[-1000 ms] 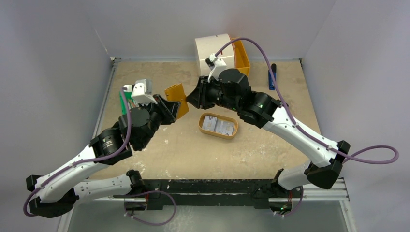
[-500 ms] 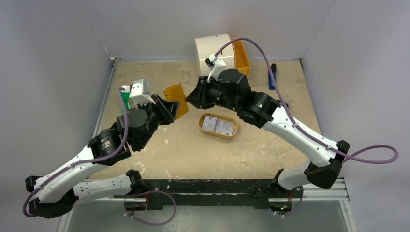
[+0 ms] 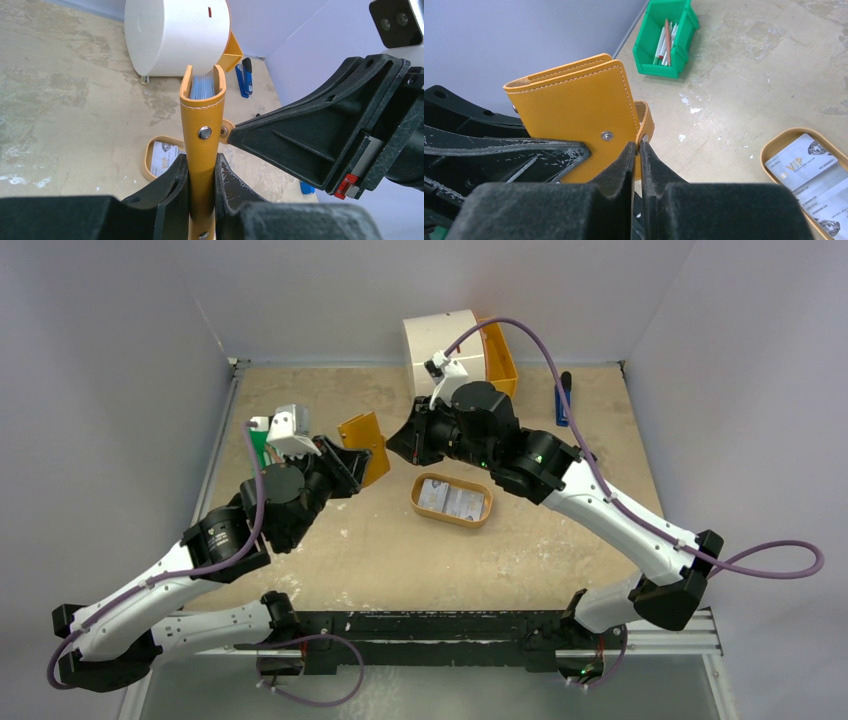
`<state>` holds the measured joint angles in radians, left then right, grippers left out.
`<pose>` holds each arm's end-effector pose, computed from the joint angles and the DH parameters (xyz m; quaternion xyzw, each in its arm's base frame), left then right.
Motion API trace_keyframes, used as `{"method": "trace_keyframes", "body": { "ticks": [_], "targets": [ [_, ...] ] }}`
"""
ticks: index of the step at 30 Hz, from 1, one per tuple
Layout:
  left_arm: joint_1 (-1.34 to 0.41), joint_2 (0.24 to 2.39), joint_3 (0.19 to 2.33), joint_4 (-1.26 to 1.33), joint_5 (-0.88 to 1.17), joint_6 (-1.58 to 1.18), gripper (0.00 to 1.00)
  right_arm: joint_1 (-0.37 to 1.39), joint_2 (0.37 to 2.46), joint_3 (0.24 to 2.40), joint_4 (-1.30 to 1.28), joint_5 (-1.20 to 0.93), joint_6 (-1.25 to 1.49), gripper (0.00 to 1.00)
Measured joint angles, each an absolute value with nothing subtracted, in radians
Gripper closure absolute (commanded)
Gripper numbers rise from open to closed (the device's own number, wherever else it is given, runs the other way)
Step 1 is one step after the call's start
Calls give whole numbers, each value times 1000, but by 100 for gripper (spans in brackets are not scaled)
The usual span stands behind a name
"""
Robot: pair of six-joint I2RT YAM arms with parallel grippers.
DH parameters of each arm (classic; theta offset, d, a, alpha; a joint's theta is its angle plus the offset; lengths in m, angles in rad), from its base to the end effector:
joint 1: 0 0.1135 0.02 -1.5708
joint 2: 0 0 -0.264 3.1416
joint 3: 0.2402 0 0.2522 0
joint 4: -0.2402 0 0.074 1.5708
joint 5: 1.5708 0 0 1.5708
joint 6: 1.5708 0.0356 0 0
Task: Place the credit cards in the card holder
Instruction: Close the card holder.
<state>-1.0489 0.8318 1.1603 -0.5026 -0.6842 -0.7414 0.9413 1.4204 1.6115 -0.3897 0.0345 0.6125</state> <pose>0.0966 -0.1229 0.4269 -0.1026 0.7460 -0.3119 0.5793 0.1876 0.2555 0.4583 -0.1158 0.7650 0.4346 0.4611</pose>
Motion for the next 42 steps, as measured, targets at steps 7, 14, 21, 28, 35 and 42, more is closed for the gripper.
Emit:
{"method": "trace_keyframes", "body": {
  "ticks": [7,14,21,28,35,42],
  "targets": [
    [-1049,824,1160,-503,-684,-742,100,936,1420,1612,-385,27,614,100],
    [-1049,815,1160,-503,-681,-746,100,929,1420,1600,-361,9,614,100],
    [-1049,805,1152,-503,-669,-743,100,922,1406,1544,-331,-27,608,100],
    [-1049,813,1150,-501,-656,-736,100,921,1329,1517,-295,-90,578,100],
    [-1056,839,1159,-472,-627,-712,100,913,1302,1515,-302,-125,525,100],
    [-1056,863,1160,-456,-587,-686,100,908,1311,1515,-311,-161,493,100]
  ]
}}
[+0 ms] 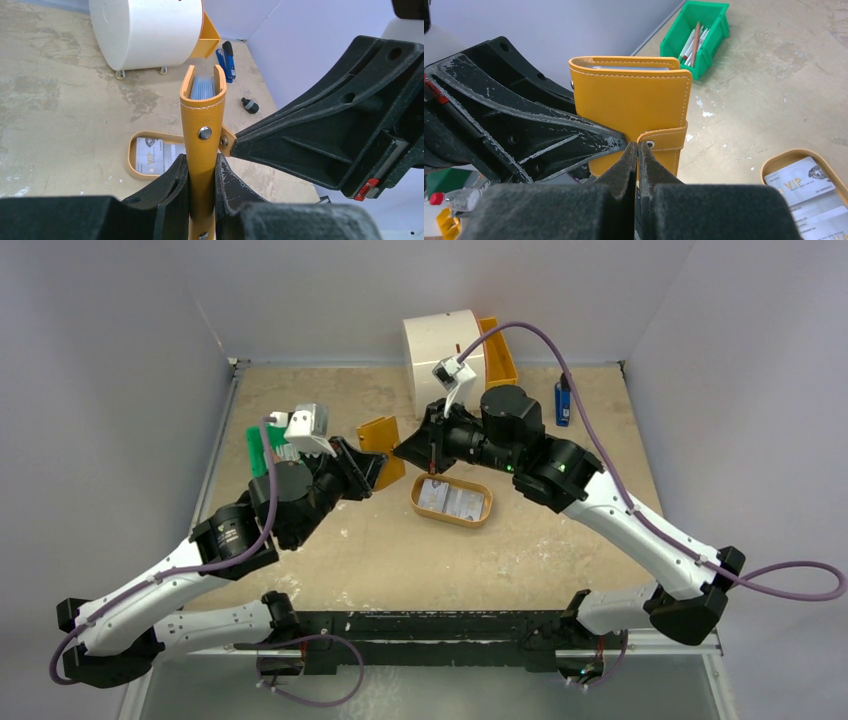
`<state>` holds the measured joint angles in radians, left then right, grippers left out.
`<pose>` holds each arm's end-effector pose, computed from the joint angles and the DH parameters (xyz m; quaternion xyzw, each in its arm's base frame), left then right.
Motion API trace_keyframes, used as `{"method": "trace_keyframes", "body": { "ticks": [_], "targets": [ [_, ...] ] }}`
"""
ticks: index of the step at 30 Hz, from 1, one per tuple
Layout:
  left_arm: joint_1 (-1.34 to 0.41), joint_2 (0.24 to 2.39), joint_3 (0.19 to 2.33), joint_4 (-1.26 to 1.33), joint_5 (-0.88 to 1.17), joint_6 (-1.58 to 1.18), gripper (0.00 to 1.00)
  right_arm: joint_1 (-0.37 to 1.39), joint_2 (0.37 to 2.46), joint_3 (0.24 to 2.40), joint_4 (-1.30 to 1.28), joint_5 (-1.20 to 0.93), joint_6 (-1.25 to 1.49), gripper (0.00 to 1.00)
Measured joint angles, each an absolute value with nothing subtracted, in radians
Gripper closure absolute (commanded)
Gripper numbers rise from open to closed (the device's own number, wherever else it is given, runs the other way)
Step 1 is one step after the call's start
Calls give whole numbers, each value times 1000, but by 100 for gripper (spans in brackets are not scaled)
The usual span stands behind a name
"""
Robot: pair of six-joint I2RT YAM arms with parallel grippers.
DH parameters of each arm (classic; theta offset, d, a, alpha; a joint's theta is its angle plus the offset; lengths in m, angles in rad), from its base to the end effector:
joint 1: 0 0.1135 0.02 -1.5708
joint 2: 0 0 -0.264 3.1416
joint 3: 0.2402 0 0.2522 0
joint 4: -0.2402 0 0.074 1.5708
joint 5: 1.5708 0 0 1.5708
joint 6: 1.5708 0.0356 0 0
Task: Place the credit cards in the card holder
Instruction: Close the card holder.
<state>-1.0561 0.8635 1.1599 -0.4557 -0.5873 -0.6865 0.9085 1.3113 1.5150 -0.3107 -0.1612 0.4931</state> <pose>0.0996 -0.1361 0.4267 -0.0507 0.7506 -0.3332 0.5683 0.1729 0.2310 0.4653 -0.2055 0.7145 0.4753 0.4705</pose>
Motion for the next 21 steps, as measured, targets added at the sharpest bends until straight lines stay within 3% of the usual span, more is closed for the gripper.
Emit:
{"method": "trace_keyframes", "body": {
  "ticks": [21],
  "targets": [
    [-1047,845,1161,-458,-503,-649,100,902,1328,1516,-303,-224,471,100]
  ]
}}
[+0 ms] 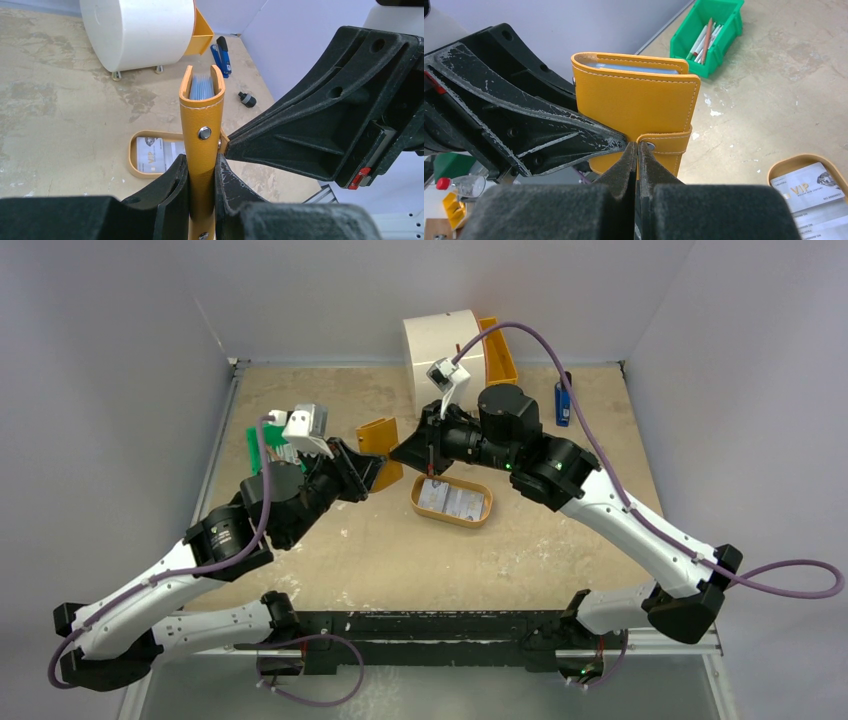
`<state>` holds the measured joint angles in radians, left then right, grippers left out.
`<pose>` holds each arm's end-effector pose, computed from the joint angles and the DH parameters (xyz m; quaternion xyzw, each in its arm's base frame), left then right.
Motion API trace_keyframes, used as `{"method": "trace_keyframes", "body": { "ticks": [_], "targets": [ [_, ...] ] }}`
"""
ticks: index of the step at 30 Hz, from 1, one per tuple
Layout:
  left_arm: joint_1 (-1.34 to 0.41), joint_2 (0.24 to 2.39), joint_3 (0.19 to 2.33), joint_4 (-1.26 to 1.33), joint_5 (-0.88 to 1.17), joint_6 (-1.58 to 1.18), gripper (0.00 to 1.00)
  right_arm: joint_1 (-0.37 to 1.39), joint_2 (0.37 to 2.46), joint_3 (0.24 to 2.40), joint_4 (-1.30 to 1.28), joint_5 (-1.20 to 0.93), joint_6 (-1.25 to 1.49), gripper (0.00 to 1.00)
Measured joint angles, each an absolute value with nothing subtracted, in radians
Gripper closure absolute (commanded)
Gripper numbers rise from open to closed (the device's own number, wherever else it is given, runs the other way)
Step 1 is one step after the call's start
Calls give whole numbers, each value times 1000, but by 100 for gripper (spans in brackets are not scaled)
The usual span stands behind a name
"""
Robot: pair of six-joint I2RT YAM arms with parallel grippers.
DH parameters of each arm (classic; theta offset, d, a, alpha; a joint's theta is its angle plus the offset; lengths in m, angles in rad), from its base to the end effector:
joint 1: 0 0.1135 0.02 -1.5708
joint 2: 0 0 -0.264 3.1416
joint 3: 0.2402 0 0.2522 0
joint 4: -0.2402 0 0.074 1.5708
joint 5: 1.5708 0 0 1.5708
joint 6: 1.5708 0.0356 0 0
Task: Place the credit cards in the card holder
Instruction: Close the card holder.
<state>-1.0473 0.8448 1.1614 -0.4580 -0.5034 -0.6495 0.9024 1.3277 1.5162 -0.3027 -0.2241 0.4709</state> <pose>0.0963 -0.1326 0.4294 -0.0155 0.7493 -0.3518 0.5608 0.1759 0.2355 0.4622 -0.2315 0.7085 0.4838 0.4586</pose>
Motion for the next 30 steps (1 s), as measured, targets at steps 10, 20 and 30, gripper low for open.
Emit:
{"method": "trace_keyframes", "body": {
  "ticks": [10,20,30],
  "targets": [
    [-1036,836,1161,-458,-440,-633,100,902,1327,1516,-301,-237,472,100],
    [-1028,821,1160,-455,-368,-632,100,898,1314,1516,-300,-265,480,100],
    [-1028,762,1129,-393,-300,-643,100,896,1288,1515,-256,-317,501,100]
  ]
}}
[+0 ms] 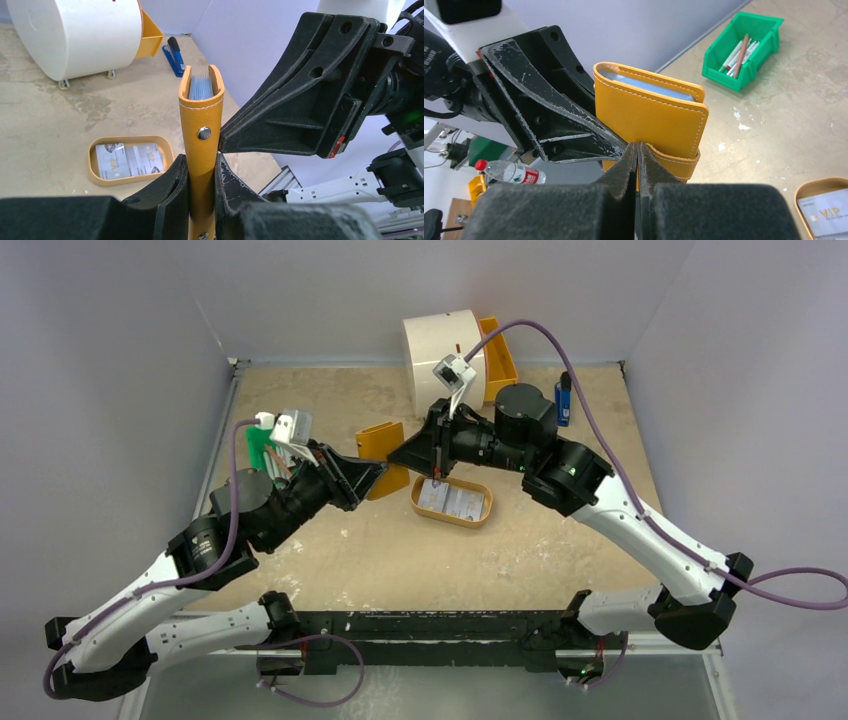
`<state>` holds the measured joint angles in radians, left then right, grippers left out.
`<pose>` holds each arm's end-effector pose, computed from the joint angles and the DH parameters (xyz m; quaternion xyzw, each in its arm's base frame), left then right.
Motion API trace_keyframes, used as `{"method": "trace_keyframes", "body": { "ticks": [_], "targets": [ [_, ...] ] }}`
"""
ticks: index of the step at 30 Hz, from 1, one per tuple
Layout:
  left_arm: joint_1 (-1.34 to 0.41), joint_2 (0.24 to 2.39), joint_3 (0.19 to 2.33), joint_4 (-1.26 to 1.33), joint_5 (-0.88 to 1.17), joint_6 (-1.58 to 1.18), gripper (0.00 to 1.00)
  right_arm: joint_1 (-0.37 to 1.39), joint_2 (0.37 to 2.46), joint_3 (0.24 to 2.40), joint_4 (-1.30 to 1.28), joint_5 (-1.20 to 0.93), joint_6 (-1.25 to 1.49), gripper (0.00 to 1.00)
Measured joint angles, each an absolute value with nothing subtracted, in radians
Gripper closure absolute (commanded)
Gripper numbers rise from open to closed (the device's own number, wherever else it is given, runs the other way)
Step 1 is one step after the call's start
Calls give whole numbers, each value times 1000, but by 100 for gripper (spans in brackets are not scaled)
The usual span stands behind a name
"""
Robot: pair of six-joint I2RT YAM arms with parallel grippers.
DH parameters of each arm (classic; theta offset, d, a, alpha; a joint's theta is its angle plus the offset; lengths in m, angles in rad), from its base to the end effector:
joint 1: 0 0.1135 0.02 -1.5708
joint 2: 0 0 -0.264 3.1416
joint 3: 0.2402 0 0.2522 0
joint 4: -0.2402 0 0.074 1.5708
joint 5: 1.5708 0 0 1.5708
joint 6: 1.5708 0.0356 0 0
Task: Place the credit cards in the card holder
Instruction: Close the card holder.
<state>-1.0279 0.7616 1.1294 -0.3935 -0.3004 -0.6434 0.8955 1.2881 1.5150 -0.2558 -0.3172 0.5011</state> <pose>0.0834 -0.1178 0.4370 0.0328 0.7150 -0.4400 0.5423 0.1659 0.2250 0.4775 -0.2467 0.6730 0.5291 0.4542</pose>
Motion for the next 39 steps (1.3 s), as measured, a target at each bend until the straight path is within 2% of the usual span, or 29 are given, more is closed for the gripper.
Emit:
{"method": "trace_keyframes", "body": {
  "ticks": [3,4,8,10,12,20,23,28,36,39],
  "targets": [
    [-1028,752,1129,-381,-304,-644,100,894,1286,1514,-228,-337,506,100],
    [-1028,751,1129,-381,-310,-645,100,893,1286,1514,-224,-342,506,97],
    [-1038,751,1129,-386,-355,-653,100,889,1287,1514,-220,-363,516,57],
    [-1042,754,1129,-398,-385,-655,100,891,1282,1514,-223,-366,517,46],
    [-1044,756,1129,-408,-412,-657,100,889,1268,1514,-245,-355,510,40],
    [-1048,792,1137,-413,-488,-658,100,883,1223,1537,-369,-204,487,39],
    [-1048,833,1155,-418,-514,-658,100,889,1242,1544,-389,-119,506,32],
    [-1049,905,1179,-444,-560,-657,100,926,1323,1598,-438,13,527,29],
    [-1049,928,1207,-480,-616,-649,100,941,1411,1674,-480,115,549,38],
    [-1048,928,1212,-480,-628,-648,100,941,1414,1676,-506,133,561,50]
  ]
}}
